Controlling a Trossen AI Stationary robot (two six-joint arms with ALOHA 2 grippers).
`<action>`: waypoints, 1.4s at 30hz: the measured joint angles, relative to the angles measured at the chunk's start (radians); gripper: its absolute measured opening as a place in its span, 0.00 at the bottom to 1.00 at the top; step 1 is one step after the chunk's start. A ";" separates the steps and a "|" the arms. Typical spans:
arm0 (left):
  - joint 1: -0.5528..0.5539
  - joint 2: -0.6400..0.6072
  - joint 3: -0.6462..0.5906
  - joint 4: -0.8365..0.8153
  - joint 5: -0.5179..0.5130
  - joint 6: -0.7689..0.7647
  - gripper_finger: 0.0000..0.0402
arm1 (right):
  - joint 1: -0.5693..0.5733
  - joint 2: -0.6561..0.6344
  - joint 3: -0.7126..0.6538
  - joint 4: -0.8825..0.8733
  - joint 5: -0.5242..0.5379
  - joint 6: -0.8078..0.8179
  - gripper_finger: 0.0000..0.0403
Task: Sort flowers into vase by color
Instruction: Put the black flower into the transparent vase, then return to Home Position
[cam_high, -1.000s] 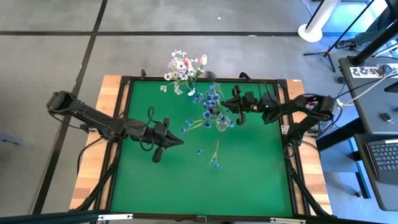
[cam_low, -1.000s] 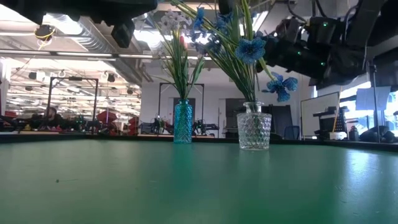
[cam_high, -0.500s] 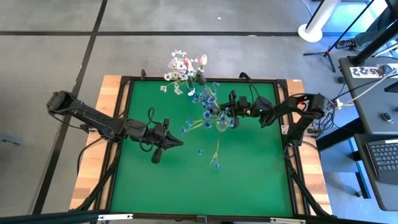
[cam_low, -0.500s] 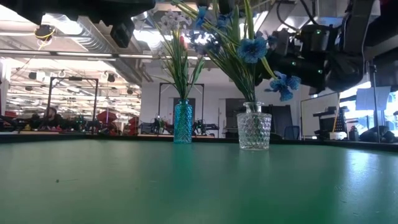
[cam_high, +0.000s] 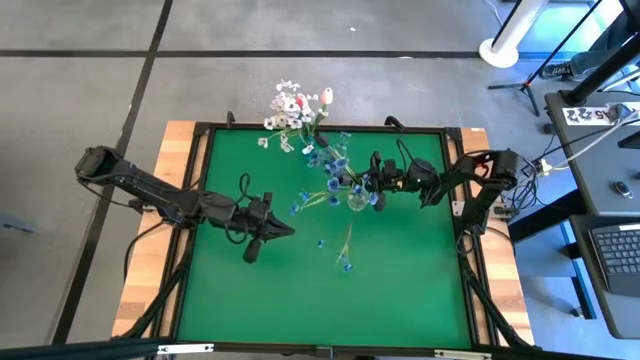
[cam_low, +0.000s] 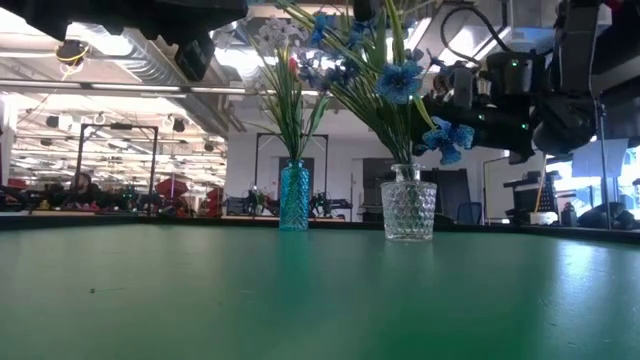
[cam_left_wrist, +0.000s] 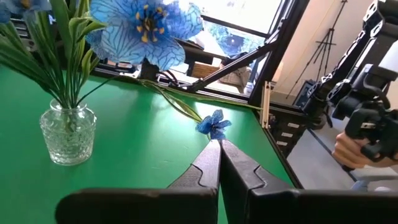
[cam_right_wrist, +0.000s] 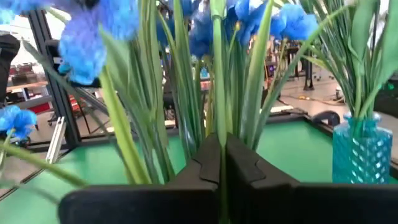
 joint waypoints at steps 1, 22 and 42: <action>0.000 0.000 0.000 0.000 0.000 -0.003 0.00 | 0.000 0.000 -0.007 -0.001 0.000 0.000 0.01; 0.000 0.000 0.000 0.000 0.000 -0.010 0.00 | 0.000 -0.002 -0.118 0.001 -0.045 0.002 0.06; 0.000 0.000 0.000 0.000 -0.008 -0.056 0.00 | 0.000 -0.188 -0.267 -0.030 -0.009 0.014 0.58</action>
